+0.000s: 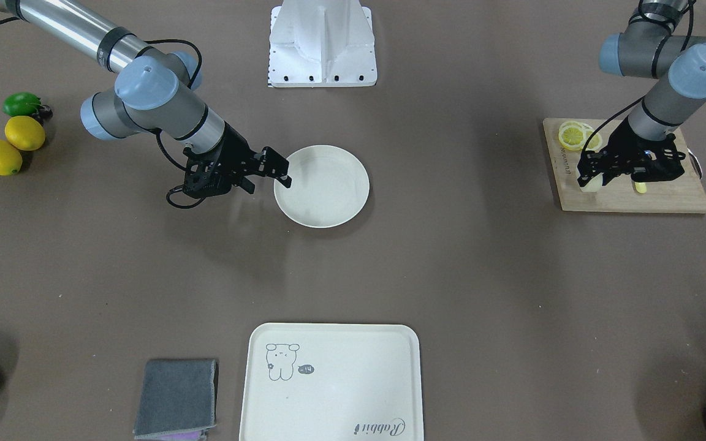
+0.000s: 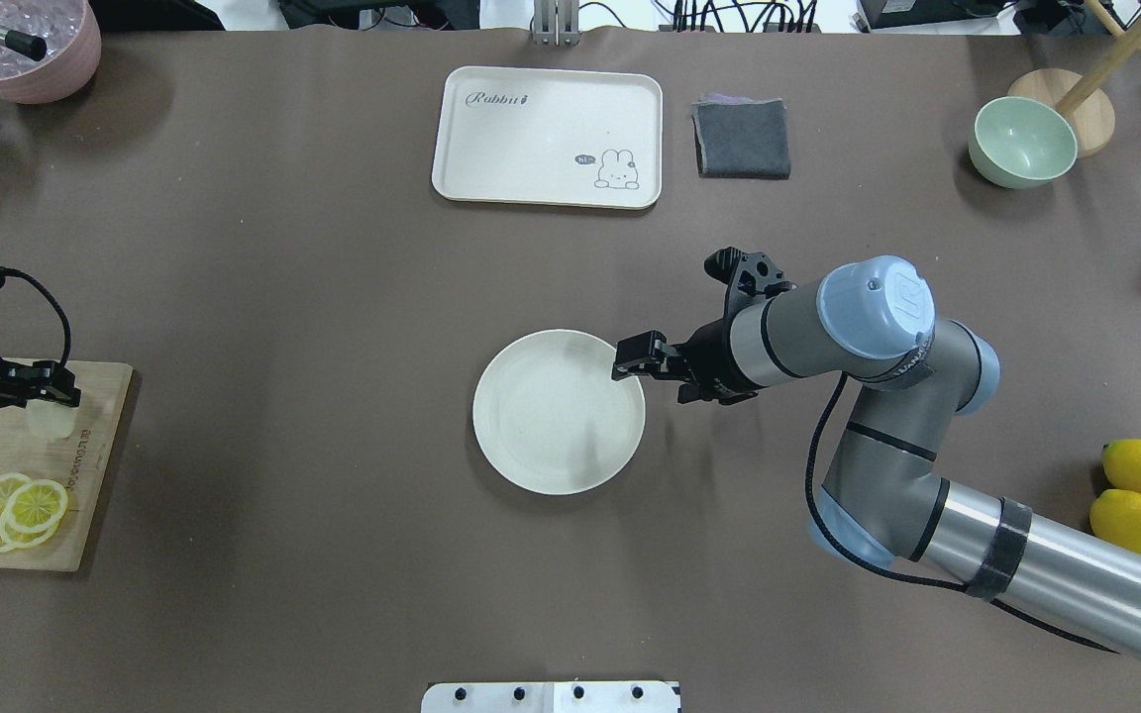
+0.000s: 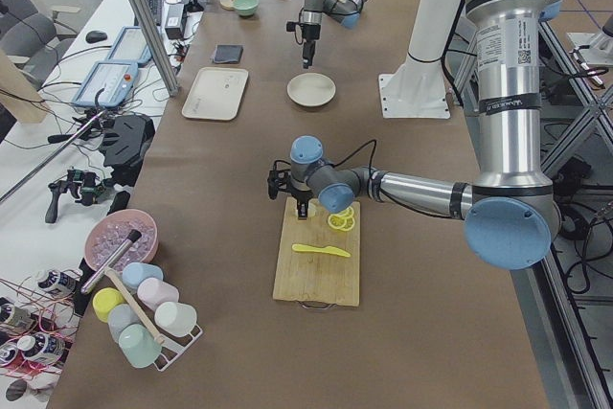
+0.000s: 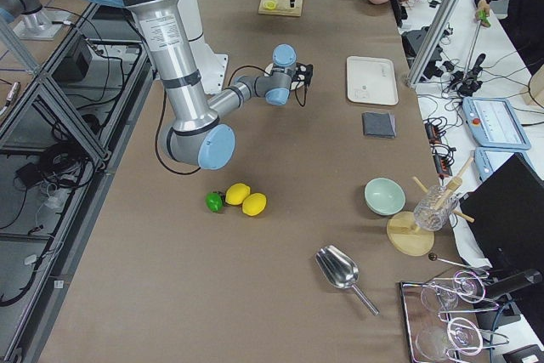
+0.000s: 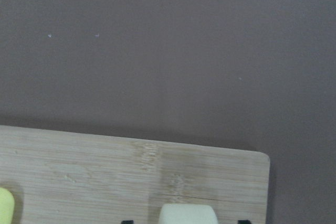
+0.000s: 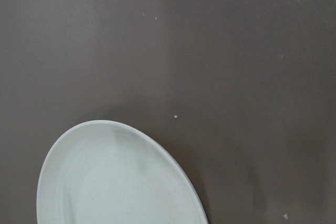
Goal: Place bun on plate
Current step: 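Carry the pale bun to the plate with the left gripper while the right withdraws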
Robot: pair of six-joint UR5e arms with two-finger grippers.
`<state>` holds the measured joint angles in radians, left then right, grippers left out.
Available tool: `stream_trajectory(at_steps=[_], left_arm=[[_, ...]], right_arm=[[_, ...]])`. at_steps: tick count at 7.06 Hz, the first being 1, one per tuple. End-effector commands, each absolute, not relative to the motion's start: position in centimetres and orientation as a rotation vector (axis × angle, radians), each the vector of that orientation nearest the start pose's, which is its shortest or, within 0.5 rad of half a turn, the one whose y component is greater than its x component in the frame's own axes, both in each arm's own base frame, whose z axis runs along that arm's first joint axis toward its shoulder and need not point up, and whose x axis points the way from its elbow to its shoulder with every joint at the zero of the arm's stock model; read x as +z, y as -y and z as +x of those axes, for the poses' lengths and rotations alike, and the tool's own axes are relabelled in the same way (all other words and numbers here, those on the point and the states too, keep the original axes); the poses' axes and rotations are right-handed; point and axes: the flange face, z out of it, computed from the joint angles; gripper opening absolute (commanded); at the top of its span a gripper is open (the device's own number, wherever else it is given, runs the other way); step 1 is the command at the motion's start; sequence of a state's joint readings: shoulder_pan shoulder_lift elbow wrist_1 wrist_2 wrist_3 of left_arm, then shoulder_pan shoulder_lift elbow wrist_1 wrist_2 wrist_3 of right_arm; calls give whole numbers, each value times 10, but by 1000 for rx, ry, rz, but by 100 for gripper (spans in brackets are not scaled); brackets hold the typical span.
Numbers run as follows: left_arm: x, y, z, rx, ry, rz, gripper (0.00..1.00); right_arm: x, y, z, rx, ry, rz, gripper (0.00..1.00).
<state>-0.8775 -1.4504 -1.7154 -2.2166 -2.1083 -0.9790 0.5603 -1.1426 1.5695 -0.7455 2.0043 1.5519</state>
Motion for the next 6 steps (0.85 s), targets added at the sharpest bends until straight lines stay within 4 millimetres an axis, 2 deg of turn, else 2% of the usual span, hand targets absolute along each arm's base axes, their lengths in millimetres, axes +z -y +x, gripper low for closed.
stream_trajectory(at_steps=[1, 4, 5, 6], left_arm=[[583, 403, 229, -89, -825, 45, 47], [579, 401, 228, -88, -831, 46, 19], [568, 402, 228, -85, -847, 55, 19], [538, 407, 234, -81, -881, 56, 19]], right_arm=[[316, 424, -500, 210, 1293, -16, 99], [306, 425, -491, 218, 1312, -10, 99], [299, 433, -476, 209, 1323, -28, 99], [305, 459, -433, 206, 1329, -81, 98]])
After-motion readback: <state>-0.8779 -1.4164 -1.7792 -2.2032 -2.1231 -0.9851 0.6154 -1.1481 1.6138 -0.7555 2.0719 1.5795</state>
